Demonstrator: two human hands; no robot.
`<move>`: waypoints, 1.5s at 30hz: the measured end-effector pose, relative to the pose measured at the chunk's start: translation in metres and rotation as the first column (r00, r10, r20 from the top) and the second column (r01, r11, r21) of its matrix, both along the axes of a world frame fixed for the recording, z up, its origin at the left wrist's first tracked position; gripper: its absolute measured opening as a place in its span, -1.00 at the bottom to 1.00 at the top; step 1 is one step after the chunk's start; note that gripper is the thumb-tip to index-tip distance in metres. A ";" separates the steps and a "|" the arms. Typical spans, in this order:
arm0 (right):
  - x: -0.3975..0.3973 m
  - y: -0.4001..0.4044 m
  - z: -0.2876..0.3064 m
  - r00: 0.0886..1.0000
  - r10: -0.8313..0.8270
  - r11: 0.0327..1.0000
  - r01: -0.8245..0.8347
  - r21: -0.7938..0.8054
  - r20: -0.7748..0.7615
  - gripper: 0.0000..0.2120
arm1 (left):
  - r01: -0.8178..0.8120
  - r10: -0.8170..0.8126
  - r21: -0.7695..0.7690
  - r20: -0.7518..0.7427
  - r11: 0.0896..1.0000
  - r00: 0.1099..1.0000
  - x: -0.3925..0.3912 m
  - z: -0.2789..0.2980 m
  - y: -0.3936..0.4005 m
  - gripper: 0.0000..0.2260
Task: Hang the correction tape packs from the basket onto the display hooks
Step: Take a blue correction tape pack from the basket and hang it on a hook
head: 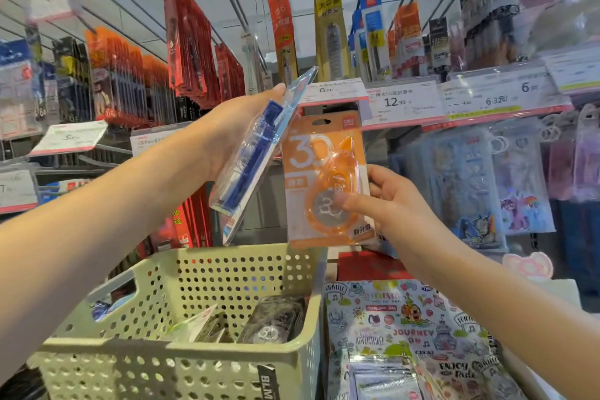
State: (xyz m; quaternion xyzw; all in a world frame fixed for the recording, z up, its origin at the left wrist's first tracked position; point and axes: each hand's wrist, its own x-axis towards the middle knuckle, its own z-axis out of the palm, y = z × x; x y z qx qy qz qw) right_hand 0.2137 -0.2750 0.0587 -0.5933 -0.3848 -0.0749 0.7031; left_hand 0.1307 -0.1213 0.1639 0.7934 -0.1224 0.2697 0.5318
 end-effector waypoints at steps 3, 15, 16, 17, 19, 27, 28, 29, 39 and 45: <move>0.005 0.005 0.004 1.000 0.005 1.000 -0.005 0.005 0.005 -0.70 | -0.059 0.059 0.011 0.009 0.998 0.998 0.000 0.004 -0.001 -0.73; 0.024 0.014 -0.005 0.999 -0.034 0.999 0.034 -0.001 -0.023 -0.71 | 0.012 -0.012 0.090 -0.007 0.996 1.000 0.014 0.006 0.014 -0.74; 0.025 0.015 -0.006 0.999 -0.044 0.999 0.044 -0.004 -0.020 -0.71 | 0.032 -0.030 0.087 -0.018 0.996 0.999 0.016 0.006 0.017 -0.74; 0.027 0.015 -0.007 0.998 -0.053 0.999 0.053 -0.005 -0.017 -0.70 | 0.031 -0.028 0.091 -0.026 0.995 0.999 0.015 0.007 0.017 -0.73; 0.030 0.014 -0.010 0.998 -0.062 0.998 0.062 0.001 -0.024 -0.70 | 0.023 -0.020 0.129 -0.021 0.991 1.000 0.018 0.007 0.019 -0.73; 0.050 0.019 -0.005 0.987 -0.148 0.989 0.145 -0.039 -0.069 -0.77 | -0.019 0.023 0.155 -0.025 0.988 0.999 0.033 0.010 0.030 -0.71; 0.054 0.021 -0.004 0.984 -0.160 0.987 0.157 -0.047 -0.076 -0.77 | -0.017 0.022 0.152 -0.037 0.988 0.999 0.033 0.011 0.033 -0.70; 0.058 0.023 -0.003 0.982 -0.170 0.985 0.166 -0.051 -0.083 -0.76 | -0.016 0.024 0.136 -0.052 0.991 0.998 0.033 0.012 0.032 -0.70; 0.086 0.039 -0.002 0.967 -0.209 0.974 0.192 -0.123 -0.146 -0.74 | 0.047 -0.045 0.014 -0.118 0.999 0.992 0.032 0.007 0.026 -0.61; 0.098 0.047 -0.003 0.946 -0.262 0.961 0.239 -0.136 -0.190 -0.65 | -0.008 0.008 0.006 -0.107 1.000 0.994 0.028 0.001 0.023 -0.62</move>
